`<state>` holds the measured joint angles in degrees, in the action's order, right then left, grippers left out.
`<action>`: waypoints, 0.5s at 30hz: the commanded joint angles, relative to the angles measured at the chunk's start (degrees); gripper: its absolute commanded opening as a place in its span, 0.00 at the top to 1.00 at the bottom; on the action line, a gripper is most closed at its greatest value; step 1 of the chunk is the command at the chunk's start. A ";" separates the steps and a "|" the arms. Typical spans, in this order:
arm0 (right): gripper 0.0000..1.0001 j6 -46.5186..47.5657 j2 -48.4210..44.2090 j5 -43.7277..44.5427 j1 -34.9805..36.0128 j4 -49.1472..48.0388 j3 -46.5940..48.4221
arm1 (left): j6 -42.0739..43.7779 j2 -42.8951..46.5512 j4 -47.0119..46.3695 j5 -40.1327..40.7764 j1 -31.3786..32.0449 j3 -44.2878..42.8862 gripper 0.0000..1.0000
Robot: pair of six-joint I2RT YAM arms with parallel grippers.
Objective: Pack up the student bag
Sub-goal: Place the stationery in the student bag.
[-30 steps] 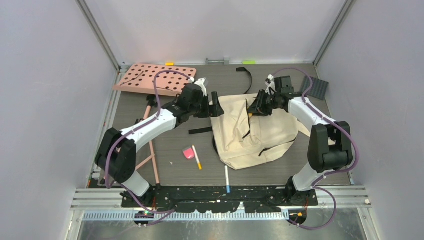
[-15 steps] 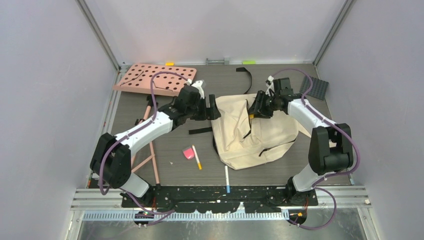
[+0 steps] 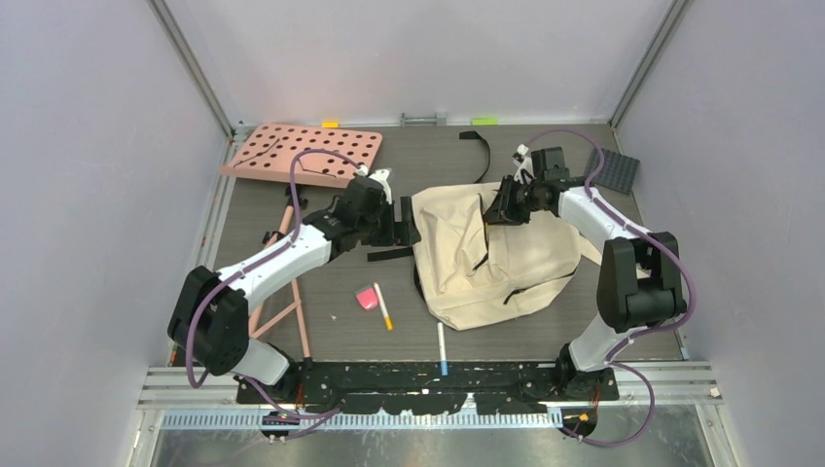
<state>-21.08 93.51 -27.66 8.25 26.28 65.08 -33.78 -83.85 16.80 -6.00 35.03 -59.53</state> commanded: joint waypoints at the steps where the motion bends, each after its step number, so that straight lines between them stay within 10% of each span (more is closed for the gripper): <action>1: 0.77 2.03 2.93 -4.96 0.95 -0.43 3.04 | 2.33 2.52 2.49 0.79 -0.06 0.46 0.17; 15: 0.74 -0.76 2.89 -4.43 3.06 -3.94 1.75 | 7.82 5.59 13.69 3.08 -0.06 4.83 0.16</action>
<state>-21.45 98.19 -34.39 10.81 23.49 67.61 -27.70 -81.52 26.11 -4.25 35.03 -55.72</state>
